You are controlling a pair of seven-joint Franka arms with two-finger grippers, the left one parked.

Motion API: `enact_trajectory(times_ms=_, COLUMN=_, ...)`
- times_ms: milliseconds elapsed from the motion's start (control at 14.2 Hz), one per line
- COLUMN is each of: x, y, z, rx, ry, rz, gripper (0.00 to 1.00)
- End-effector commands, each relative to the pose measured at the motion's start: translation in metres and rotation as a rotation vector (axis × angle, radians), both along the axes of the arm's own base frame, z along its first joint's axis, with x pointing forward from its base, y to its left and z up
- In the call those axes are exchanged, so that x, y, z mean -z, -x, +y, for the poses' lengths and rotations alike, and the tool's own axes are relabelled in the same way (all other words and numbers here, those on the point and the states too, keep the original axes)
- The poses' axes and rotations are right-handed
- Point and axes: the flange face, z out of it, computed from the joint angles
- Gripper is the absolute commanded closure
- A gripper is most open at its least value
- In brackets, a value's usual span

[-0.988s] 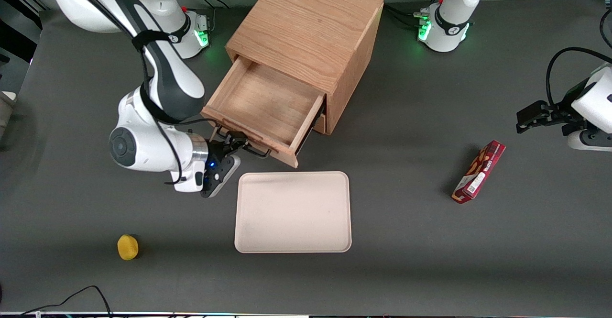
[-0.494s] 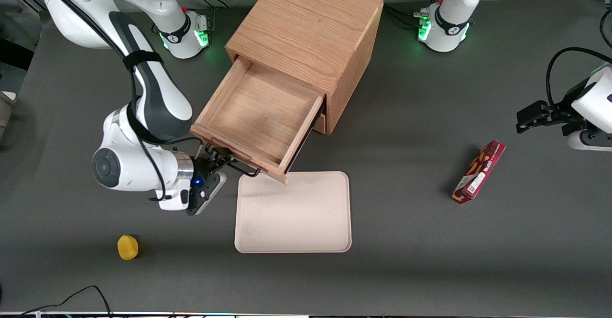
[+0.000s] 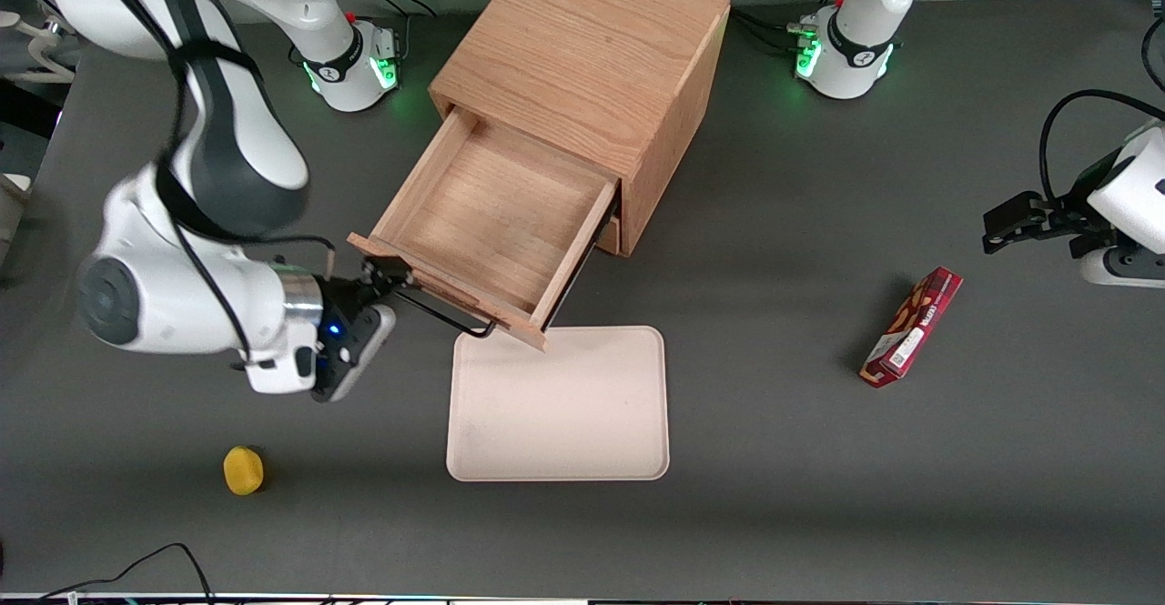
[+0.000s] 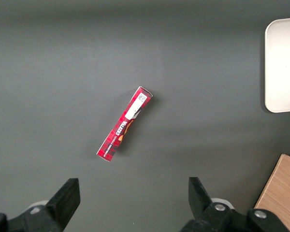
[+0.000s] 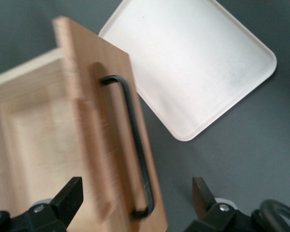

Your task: Open upper drawer

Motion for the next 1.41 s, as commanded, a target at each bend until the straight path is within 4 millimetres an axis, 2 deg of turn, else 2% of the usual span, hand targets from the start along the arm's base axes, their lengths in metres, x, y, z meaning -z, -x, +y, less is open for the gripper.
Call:
enact_trajectory(times_ms=0, x=-0.068, y=0.031, z=-0.005, rx=0.077, ry=0.046, rz=-0.026, gripper=0.0)
enact_trajectory(times_ms=212, x=-0.146, y=0.08, z=-0.015, rx=0.337, ry=0.143, rz=0.001, gripper=0.0)
enact_trajectory(times_ms=282, x=-0.165, y=0.093, z=-0.023, rx=0.435, ry=0.168, rz=0.016, gripper=0.0)
enact_trajectory(times_ms=353, x=-0.173, y=0.095, z=-0.045, rx=0.523, ry=0.209, rz=0.021, gripper=0.0)
enact_trajectory(times_ms=424, x=-0.182, y=0.096, z=-0.077, rx=0.609, ry=0.255, rz=0.018, gripper=0.0)
enact_trajectory(times_ms=565, x=-0.178, y=0.091, z=-0.137, rx=0.743, ry=0.343, rz=0.033, gripper=0.0)
enact_trajectory(times_ms=635, x=-0.174, y=0.094, z=-0.162, rx=0.782, ry=0.367, rz=0.07, gripper=0.0)
enact_trajectory(times_ms=706, x=-0.162, y=0.104, z=-0.178, rx=0.803, ry=0.387, rz=0.114, gripper=0.0)
enact_trajectory(times_ms=918, x=-0.149, y=0.144, z=-0.194, rx=0.906, ry=0.348, rz=0.047, gripper=0.0)
enact_trajectory(times_ms=1129, x=-0.118, y=0.173, z=-0.192, rx=0.944, ry=0.323, rz=-0.048, gripper=0.0)
enact_trajectory(times_ms=1200, x=-0.117, y=0.172, z=-0.192, rx=0.936, ry=0.336, rz=-0.069, gripper=0.0)
enact_trajectory(times_ms=1341, x=-0.127, y=0.158, z=-0.194, rx=0.941, ry=0.377, rz=-0.106, gripper=0.0)
